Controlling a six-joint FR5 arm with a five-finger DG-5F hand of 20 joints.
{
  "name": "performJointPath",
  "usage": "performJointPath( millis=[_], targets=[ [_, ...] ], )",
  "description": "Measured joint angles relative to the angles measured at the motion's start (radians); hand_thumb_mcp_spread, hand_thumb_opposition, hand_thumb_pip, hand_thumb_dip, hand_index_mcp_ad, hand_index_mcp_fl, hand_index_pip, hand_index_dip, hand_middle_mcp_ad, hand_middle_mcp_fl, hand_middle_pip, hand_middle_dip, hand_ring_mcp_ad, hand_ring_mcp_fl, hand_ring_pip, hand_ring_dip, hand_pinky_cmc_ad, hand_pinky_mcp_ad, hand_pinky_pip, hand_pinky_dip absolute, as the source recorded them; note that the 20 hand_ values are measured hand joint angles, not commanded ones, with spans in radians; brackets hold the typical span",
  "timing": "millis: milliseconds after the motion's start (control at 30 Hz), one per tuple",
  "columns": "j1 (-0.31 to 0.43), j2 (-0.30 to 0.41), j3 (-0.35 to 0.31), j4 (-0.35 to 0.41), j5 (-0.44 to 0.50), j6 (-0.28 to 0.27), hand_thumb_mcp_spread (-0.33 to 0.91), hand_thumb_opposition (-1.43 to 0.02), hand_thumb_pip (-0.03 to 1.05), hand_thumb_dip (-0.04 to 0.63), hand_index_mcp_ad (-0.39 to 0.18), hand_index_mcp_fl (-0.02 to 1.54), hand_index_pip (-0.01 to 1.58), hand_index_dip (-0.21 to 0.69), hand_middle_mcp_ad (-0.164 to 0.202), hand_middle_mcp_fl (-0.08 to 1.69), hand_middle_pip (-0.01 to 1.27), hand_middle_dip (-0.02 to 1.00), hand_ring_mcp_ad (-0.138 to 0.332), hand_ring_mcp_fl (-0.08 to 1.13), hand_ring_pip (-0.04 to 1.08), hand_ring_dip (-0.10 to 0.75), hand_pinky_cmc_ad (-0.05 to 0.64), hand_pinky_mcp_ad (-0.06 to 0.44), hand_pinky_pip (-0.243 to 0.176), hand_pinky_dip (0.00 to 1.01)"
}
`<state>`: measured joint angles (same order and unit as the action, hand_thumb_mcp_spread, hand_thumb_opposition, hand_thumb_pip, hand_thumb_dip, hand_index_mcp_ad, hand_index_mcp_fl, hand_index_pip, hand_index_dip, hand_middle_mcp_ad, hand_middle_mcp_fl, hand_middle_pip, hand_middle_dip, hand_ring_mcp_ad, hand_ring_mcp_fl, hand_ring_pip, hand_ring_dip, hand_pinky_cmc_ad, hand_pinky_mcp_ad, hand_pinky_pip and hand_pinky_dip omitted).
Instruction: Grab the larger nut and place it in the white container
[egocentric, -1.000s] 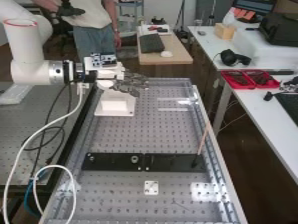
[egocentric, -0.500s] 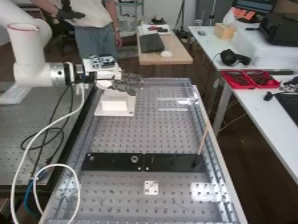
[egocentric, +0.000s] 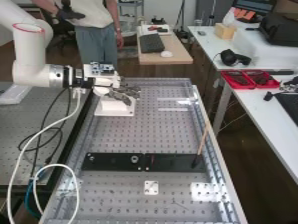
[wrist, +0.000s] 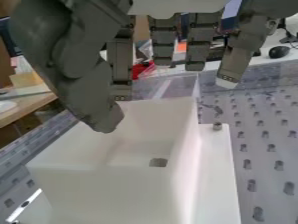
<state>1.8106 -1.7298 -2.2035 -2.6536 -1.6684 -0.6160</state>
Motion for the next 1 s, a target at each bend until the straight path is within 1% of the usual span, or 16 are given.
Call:
performJointPath(
  millis=[33,200,267,367,400,500,567,633,667,700,733,800,867,900,933,1000],
  targets=[
    [0.0,0.001,0.0,-0.002,0.004,0.002,0.3,-0.9,0.91,0.253,-0.171,0.01,1.43,-0.147,0.086,0.01,0.12,0.16,0.147,0.01,0.26,0.073,0.312,0.284,-0.124,0.79],
    [-0.01,0.02,0.011,-0.01,0.041,0.002,0.29,-0.91,0.91,0.253,-0.169,0.01,1.38,-0.183,0.082,0.01,0.12,0.16,0.147,0.01,0.25,0.075,0.312,0.284,-0.124,0.79],
    [-0.024,0.034,0.027,-0.015,0.063,0.003,0.26,-0.91,0.91,0.253,-0.169,0.01,1.35,-0.199,0.082,0.01,0.12,0.16,0.147,0.01,0.25,0.075,0.312,0.284,-0.124,0.79],
    [-0.057,0.054,0.073,-0.035,0.091,0.016,0.22,-0.9,0.91,0.253,-0.169,0.0,1.28,-0.204,0.082,0.01,0.12,0.16,0.147,0.01,0.25,0.075,0.316,0.284,-0.124,0.81],
    [-0.073,0.06,0.099,-0.047,0.099,0.024,0.21,-0.9,0.9,0.25,-0.169,0.01,1.25,-0.202,0.082,0.01,0.12,0.16,0.147,0.01,0.25,0.075,0.316,0.284,-0.124,0.82],
    [-0.12,0.078,0.165,-0.066,0.108,0.045,0.17,-0.9,0.84,0.237,-0.169,0.0,1.07,-0.206,0.082,0.01,0.13,0.17,0.147,0.01,0.25,0.075,0.316,0.29,-0.124,0.83],
    [-0.148,0.087,0.203,-0.075,0.105,0.054,0.13,-0.88,0.82,0.229,-0.169,0.01,0.97,-0.206,0.086,0.01,0.12,0.17,0.147,0.01,0.2,0.075,0.314,0.295,-0.124,0.83],
    [-0.18,0.095,0.25,-0.095,0.091,0.067,0.13,-0.87,0.79,0.22,-0.169,0.01,0.84,-0.202,0.086,0.01,0.12,0.18,0.148,0.01,0.17,0.082,0.316,0.297,-0.124,0.82],
    [-0.191,0.096,0.264,-0.104,0.086,0.073,0.13,-0.86,0.77,0.211,-0.169,0.01,0.81,-0.201,0.086,0.01,0.13,0.2,0.148,0.01,0.17,0.089,0.316,0.297,-0.12,0.8],
    [-0.205,0.098,0.283,-0.117,0.077,0.082,0.11,-0.87,0.76,0.204,-0.161,0.0,0.76,-0.197,0.082,0.01,0.13,0.21,0.15,0.01,0.14,0.087,0.328,0.291,-0.124,0.77],
    [-0.221,0.1,0.305,-0.136,0.066,0.091,0.11,-0.87,0.76,0.204,-0.152,0.01,0.74,-0.188,0.086,0.01,0.12,0.21,0.152,0.01,0.16,0.101,0.33,0.309,-0.124,0.76],
    [-0.241,0.102,0.334,-0.166,0.051,0.094,0.11,-0.85,0.76,0.188,-0.141,0.01,0.69,-0.166,0.086,0.01,0.12,0.23,0.159,0.01,0.11,0.103,0.328,0.309,-0.124,0.73],
    [-0.258,0.103,0.36,-0.198,0.038,0.086,0.12,-0.84,0.75,0.19,-0.138,0.0,0.66,-0.154,0.086,0.0,0.12,0.24,0.157,0.01,0.11,0.113,0.351,0.314,-0.124,0.72],
    [-0.269,0.102,0.374,-0.217,0.03,0.078,0.11,-0.83,0.75,0.19,-0.136,0.01,0.66,-0.133,0.086,0.0,0.12,0.24,0.161,0.01,0.1,0.119,0.346,0.321,-0.124,0.7],
    [-0.278,0.102,0.384,-0.231,0.024,0.074,0.11,-0.83,0.75,0.188,-0.136,0.0,0.64,-0.136,0.087,0.0,0.13,0.25,0.161,0.01,0.1,0.119,0.367,0.328,-0.122,0.7],
    [-0.291,0.099,0.397,-0.25,0.014,0.071,0.11,-0.83,0.75,0.19,-0.136,0.01,0.62,-0.12,0.084,0.0,0.13,0.25,0.161,0.01,0.11,0.131,0.367,0.328,-0.12,0.7]
  ],
)
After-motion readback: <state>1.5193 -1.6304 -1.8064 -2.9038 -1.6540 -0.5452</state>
